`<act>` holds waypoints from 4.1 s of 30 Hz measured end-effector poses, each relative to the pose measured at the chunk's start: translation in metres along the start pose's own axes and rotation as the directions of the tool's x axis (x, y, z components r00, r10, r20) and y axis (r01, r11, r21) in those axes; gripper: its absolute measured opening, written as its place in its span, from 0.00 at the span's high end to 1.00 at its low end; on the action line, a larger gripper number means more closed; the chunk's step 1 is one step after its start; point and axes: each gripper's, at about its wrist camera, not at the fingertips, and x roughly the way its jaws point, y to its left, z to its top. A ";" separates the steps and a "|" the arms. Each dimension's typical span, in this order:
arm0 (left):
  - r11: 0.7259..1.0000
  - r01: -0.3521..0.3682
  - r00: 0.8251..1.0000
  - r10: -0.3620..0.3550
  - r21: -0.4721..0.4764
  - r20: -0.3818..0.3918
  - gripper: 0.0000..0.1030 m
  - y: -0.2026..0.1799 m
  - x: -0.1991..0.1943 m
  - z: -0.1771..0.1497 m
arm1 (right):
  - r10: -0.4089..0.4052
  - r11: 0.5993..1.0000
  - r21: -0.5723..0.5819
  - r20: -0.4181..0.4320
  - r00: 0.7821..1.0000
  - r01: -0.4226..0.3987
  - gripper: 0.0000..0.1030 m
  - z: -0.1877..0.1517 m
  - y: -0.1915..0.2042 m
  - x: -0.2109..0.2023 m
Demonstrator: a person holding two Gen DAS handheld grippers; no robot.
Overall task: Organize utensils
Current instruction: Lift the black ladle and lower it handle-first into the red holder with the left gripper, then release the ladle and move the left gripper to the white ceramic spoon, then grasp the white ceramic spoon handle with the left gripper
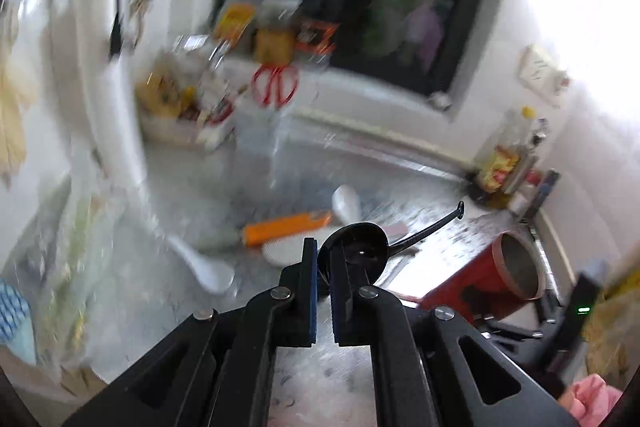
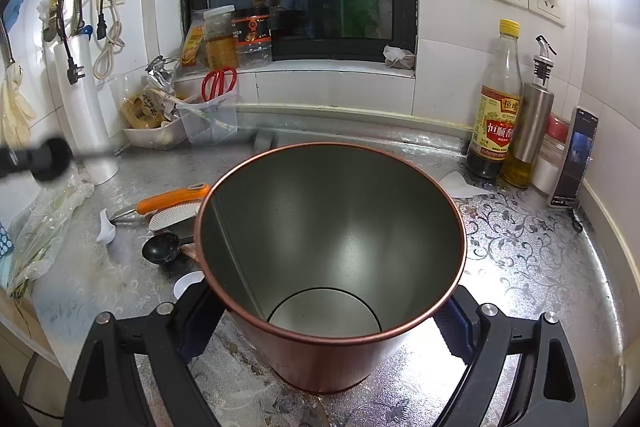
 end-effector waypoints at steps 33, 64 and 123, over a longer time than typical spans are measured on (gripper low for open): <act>0.955 0.056 0.997 -0.067 0.291 0.030 0.70 -0.088 -0.022 0.026 | 0.008 1.000 -0.005 -0.009 1.000 -0.008 0.10 0.001 0.000 0.000; 0.846 -0.208 0.945 0.045 -0.490 -0.325 0.61 0.122 0.083 -0.050 | 0.016 1.000 -0.003 -0.007 1.000 -0.016 0.11 0.003 -0.002 0.000; 0.923 -0.347 0.851 0.237 -0.163 -0.470 0.65 0.123 0.124 -0.059 | -0.023 1.000 -0.004 -0.009 1.000 0.023 0.11 0.004 -0.001 0.000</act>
